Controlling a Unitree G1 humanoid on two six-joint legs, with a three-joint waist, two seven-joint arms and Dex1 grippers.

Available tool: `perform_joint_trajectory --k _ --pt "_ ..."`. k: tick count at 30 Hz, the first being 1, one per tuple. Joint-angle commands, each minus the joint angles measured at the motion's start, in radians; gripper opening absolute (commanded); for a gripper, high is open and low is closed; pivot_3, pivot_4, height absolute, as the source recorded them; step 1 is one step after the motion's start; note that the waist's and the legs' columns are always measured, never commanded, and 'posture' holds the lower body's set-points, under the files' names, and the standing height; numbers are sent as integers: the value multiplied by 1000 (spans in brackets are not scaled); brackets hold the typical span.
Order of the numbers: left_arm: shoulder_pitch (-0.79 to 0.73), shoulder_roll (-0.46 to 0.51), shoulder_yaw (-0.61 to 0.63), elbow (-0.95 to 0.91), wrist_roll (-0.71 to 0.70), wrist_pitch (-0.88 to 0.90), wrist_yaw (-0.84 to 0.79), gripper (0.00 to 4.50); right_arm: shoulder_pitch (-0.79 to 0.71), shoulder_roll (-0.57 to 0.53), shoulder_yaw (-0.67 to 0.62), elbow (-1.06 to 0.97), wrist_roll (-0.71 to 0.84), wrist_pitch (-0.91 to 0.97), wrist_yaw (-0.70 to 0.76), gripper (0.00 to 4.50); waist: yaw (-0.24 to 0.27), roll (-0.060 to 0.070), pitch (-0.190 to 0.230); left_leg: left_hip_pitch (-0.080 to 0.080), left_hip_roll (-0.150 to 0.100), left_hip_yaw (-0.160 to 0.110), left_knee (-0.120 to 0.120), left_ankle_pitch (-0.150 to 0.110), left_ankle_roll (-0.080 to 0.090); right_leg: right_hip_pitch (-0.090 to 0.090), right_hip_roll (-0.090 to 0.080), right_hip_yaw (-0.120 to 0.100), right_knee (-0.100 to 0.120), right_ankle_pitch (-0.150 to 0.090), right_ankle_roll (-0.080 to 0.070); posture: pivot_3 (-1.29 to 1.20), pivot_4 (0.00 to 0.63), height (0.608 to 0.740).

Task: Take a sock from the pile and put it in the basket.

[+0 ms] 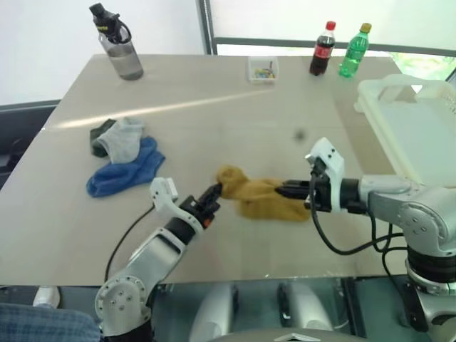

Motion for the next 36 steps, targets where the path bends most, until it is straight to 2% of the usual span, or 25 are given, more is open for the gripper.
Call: perform_joint_trajectory --k 1,8,11,15,28,36 --pt "33 23 -42 -51 -114 -14 -3 0 8 -19 -52 -54 32 21 -27 44 0 0 0 0 0 0 0 0 0 0 0 0 0 0 0 0 150 740" --pt "2 105 -79 -11 -135 -26 -37 0 52 -73 -54 -61 34 2 -64 44 4 0 0 -1 -1 -3 1 0 0 0 0 -4 0 -2 -3 0 150 740" --pt "5 124 -83 -4 -125 -40 -47 797 63 -79 -60 -64 43 -1 -73 0 3 0 0 -1 -1 -3 1 0 0 0 0 -3 0 -2 -3 0 150 740" --pt "10 142 -92 -1 -132 -54 -68 2537 76 -86 -58 -63 48 -13 -82 0 5 0 0 -2 -2 -3 1 0 0 0 0 -4 0 -2 -3 0 150 740" --pt "6 221 -47 97 -115 -76 -128 2537 93 -110 -52 -44 56 -44 -94 0 4 0 0 -2 -2 -3 1 0 0 0 0 -4 0 -2 -3 0 150 740" --pt "-59 203 -57 165 -106 -81 -150 2537 87 -100 -45 -40 61 -47 -112 0 6 0 0 -2 -2 -4 1 0 0 1 0 -5 0 0 0 0 150 740"
